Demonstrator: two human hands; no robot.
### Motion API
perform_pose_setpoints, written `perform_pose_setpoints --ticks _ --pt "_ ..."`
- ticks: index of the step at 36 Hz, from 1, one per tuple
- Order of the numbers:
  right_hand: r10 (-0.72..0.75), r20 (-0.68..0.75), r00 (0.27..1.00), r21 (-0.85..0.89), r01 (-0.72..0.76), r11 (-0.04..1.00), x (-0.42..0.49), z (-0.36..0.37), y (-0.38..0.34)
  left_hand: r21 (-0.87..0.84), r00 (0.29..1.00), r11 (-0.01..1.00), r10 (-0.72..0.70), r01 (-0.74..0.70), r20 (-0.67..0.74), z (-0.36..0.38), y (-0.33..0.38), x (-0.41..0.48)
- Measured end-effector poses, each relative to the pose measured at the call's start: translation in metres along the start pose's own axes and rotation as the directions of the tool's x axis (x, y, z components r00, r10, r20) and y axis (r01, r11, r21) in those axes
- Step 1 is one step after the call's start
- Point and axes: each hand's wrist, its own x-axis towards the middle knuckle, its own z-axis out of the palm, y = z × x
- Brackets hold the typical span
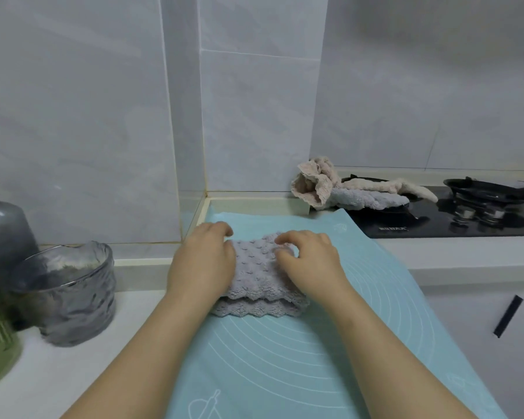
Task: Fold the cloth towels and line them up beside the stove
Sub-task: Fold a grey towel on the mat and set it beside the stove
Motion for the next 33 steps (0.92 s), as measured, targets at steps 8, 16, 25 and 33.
perform_pose_setpoints --ticks 8,16,25,33 --pt "-0.008 0.299 0.954 -0.183 0.066 0.981 -0.006 0.018 0.006 0.121 0.876 0.979 0.089 -0.165 0.474 0.040 -0.018 -0.003" --pt "0.061 0.398 0.915 -0.136 -0.007 0.991 -0.005 0.021 0.013 0.188 0.849 0.971 0.026 -0.147 0.528 0.042 -0.016 -0.004" --pt "0.056 0.449 0.892 -0.179 0.029 0.983 0.004 0.026 0.011 0.137 0.832 0.986 0.003 -0.095 0.554 0.035 -0.014 0.000" --pt "0.058 0.170 0.984 0.039 -0.066 0.997 0.004 0.030 0.019 0.161 0.926 0.987 -0.070 0.010 0.370 0.041 -0.020 0.001"
